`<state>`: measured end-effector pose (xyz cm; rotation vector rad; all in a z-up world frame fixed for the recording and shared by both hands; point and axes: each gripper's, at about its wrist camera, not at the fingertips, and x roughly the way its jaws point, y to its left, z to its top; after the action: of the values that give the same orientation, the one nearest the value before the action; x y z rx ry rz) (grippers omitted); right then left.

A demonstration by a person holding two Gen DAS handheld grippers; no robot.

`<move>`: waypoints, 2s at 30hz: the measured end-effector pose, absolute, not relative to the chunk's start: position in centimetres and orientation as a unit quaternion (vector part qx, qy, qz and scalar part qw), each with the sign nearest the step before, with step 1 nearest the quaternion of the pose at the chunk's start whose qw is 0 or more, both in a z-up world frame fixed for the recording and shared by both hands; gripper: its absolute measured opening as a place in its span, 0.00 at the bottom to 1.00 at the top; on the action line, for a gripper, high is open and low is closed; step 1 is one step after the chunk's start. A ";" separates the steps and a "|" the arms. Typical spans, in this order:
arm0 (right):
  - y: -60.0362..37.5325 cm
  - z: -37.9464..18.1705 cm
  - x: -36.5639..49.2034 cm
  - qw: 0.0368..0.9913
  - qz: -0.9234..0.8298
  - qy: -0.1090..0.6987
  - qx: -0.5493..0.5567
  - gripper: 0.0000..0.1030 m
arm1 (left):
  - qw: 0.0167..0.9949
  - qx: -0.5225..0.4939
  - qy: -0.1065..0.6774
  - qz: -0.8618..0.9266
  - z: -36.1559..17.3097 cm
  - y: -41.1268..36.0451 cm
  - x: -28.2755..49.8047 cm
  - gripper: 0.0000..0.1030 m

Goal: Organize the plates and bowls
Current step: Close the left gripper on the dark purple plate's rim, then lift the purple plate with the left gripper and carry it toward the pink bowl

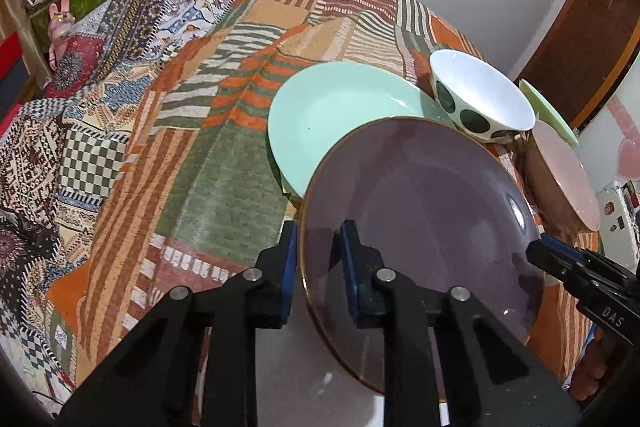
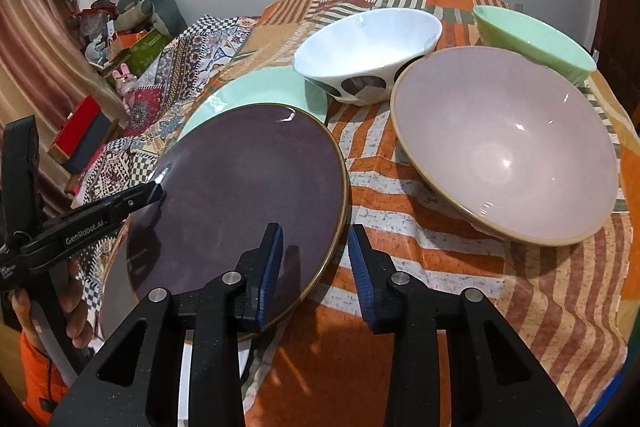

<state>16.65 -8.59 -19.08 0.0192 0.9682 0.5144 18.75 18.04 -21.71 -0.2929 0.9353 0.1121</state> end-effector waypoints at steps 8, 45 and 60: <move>-8.2 -19.5 17.2 0.850 0.245 0.467 0.006 0.26 | 0.879 -0.151 0.449 0.048 -22.0 18.1 18.8 0.20; -10.9 -13.0 12.8 0.886 0.243 0.394 0.018 0.24 | 0.904 -0.144 0.402 0.034 -13.6 12.5 13.4 0.20; -14.9 -11.8 9.1 0.904 0.222 0.365 0.030 0.24 | 0.913 -0.115 0.392 0.002 -10.7 6.8 9.8 0.20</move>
<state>9.10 -14.91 -11.76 0.0620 0.7553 0.4583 9.84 6.84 -10.73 -0.2372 0.8081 0.0048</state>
